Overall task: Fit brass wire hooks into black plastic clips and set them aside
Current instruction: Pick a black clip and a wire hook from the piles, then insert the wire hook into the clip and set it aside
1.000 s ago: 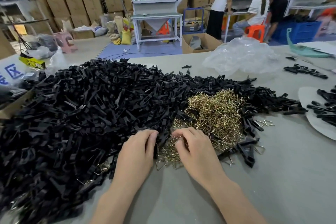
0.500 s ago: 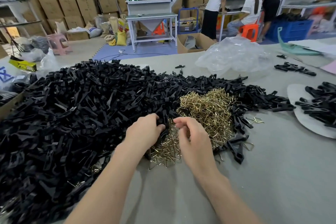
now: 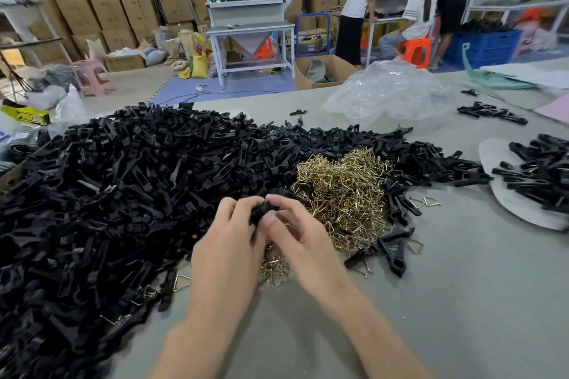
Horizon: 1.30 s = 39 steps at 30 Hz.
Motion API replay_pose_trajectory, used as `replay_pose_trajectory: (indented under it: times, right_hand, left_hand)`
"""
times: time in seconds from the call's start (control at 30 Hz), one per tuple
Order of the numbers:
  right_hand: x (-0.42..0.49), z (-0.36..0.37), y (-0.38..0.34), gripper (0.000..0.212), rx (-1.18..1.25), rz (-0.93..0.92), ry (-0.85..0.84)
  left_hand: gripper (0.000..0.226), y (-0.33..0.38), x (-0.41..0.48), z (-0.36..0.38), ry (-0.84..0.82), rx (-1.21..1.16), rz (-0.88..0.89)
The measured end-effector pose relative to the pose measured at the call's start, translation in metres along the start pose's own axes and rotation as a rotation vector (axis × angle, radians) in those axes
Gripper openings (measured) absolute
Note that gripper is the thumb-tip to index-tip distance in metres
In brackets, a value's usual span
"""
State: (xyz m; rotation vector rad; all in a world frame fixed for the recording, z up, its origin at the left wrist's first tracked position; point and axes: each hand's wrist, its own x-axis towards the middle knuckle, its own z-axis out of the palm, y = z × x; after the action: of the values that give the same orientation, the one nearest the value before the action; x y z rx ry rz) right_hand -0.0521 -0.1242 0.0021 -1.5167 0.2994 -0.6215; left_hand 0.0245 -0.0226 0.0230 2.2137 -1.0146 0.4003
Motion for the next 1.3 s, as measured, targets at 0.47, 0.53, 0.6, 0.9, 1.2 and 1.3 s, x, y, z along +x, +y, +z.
replay_pose_trajectory:
  times: [0.47,0.53,0.6,0.9,1.2,1.3]
  right_hand:
    - [0.009,-0.010,0.003,0.020,0.162,0.052,0.169]
    - [0.011,-0.013,0.002,0.018,0.233,0.075,0.168]
    - [0.011,-0.015,0.002,0.021,0.325,0.101,0.156]
    - [0.008,-0.018,0.003,0.030,0.534,0.180,0.099]
    - [0.006,-0.018,-0.004,0.029,0.523,0.199,0.131]
    - [0.007,-0.018,-0.005,0.029,0.543,0.197,0.123]
  left_hand:
    - [0.047,-0.005,-0.015,0.015,0.015,-0.346,-0.038]
    - [0.036,-0.005,-0.014,0.015,0.057,-0.418,-0.089]
    - [0.027,-0.004,-0.014,0.014,0.085,-0.527,-0.152]
    - [0.012,0.000,-0.011,0.010,0.064,-0.847,-0.322]
    - [0.022,-0.004,-0.005,0.004,-0.095,-1.161,-0.441]
    - [0.031,-0.002,-0.003,0.004,-0.129,-1.257,-0.469]
